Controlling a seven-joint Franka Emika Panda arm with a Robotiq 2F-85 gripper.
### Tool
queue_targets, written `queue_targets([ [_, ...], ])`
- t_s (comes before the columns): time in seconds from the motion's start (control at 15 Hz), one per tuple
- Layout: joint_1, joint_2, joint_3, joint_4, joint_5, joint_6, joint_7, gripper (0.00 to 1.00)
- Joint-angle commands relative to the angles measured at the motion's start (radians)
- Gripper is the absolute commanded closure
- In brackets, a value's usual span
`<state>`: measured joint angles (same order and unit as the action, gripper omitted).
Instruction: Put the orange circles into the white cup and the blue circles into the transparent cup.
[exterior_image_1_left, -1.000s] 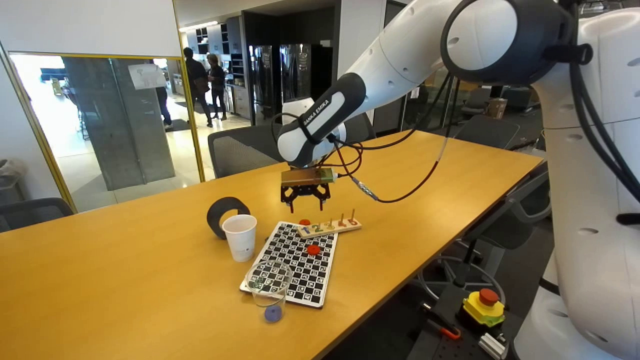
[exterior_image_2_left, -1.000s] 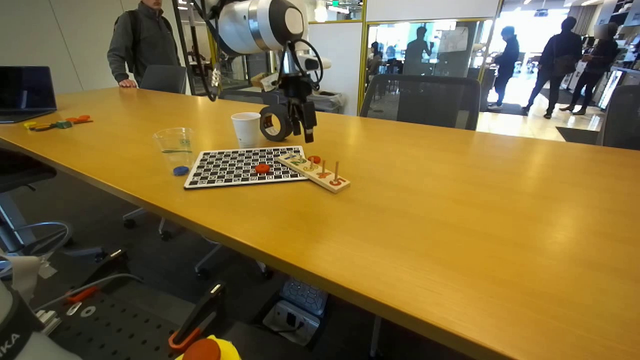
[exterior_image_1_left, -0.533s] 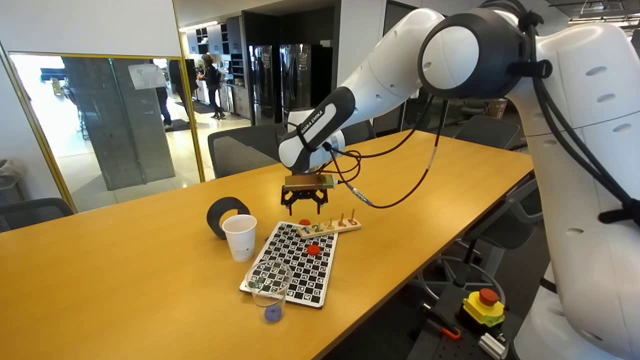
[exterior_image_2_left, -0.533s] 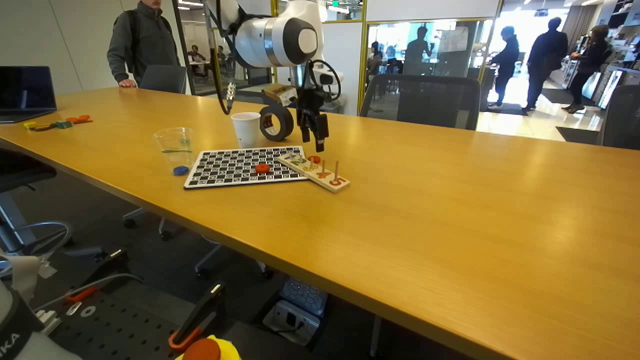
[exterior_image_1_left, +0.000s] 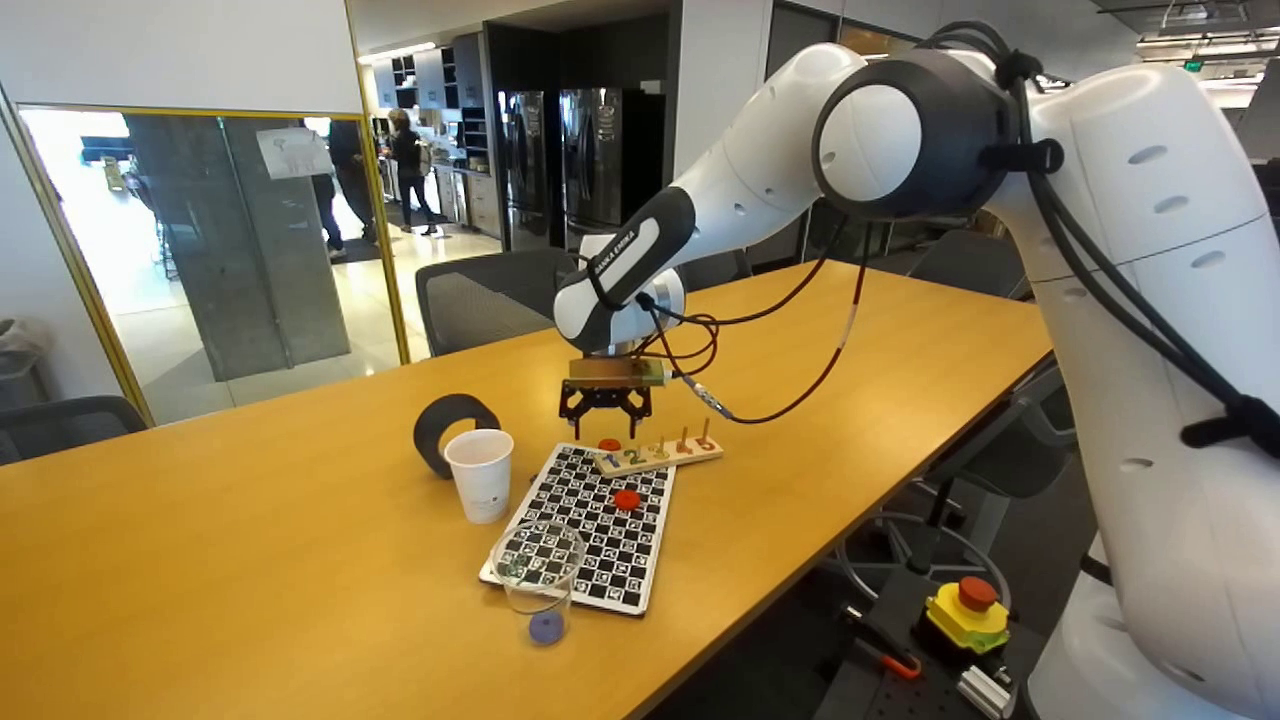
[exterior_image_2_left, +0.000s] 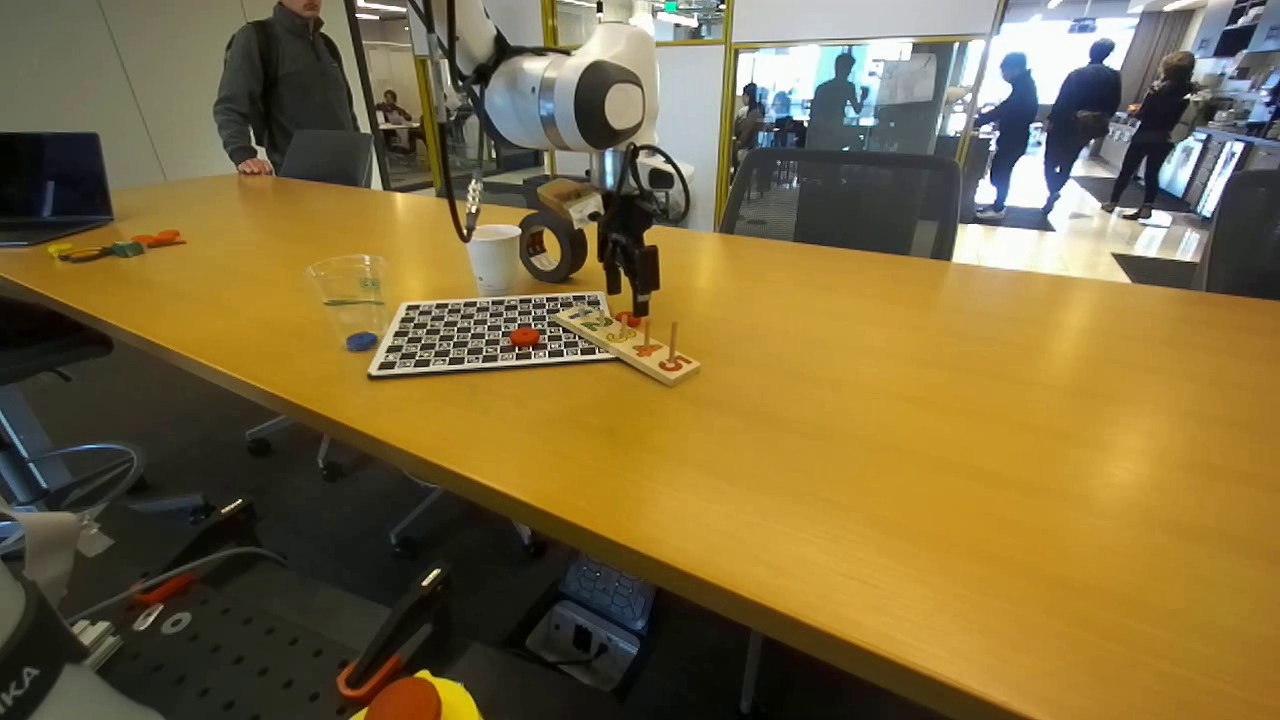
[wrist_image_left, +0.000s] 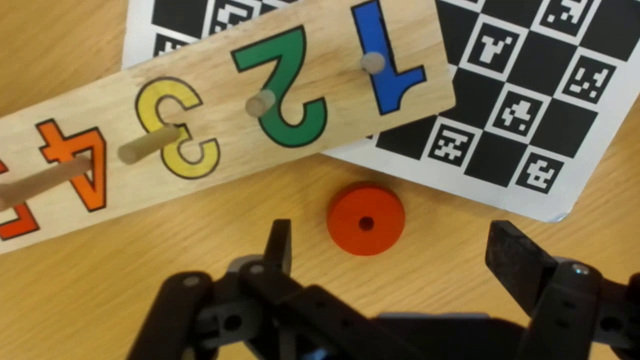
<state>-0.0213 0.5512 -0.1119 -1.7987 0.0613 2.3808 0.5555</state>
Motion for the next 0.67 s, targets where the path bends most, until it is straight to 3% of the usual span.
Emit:
queue_targets([
  [0.0, -0.007, 0.018, 0.0, 0.031, 0.046, -0.012, -0.026, 0.0],
  [0.6, -0.013, 0.03, -0.007, 0.028, 0.062, -0.031, -0.018, 0.0],
])
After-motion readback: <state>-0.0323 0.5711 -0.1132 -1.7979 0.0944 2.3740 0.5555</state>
